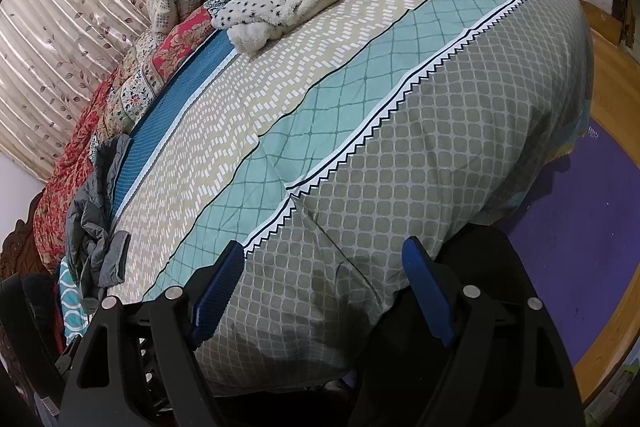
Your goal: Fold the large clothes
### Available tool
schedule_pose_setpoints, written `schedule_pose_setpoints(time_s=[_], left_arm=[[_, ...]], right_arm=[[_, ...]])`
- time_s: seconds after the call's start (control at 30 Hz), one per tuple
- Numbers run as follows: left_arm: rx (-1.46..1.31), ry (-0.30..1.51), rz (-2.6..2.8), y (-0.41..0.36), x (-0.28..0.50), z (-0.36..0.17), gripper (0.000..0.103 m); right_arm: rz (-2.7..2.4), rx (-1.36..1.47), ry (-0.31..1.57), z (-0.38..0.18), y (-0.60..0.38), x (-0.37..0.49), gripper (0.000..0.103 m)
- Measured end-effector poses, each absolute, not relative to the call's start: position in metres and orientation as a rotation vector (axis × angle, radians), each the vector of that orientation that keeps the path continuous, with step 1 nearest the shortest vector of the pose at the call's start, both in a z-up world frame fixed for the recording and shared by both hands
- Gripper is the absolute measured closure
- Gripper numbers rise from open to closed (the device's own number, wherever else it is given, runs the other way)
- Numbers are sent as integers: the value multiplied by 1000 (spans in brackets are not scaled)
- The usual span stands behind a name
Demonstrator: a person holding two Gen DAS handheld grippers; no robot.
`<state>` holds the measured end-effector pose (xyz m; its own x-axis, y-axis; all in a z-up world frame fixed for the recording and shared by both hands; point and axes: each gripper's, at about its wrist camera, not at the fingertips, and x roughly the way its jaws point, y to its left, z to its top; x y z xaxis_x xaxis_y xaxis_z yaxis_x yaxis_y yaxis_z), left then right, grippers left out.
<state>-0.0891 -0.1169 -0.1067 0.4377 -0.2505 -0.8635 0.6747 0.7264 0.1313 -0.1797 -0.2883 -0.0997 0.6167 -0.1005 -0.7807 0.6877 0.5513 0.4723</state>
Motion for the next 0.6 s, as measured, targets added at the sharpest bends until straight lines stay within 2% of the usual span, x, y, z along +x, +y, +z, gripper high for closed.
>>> schedule_pose_setpoints(time_s=[0.6], left_arm=[[504, 957, -605, -116, -90, -107, 7]], right_arm=[[-525, 869, 778, -100, -291, -179, 82]])
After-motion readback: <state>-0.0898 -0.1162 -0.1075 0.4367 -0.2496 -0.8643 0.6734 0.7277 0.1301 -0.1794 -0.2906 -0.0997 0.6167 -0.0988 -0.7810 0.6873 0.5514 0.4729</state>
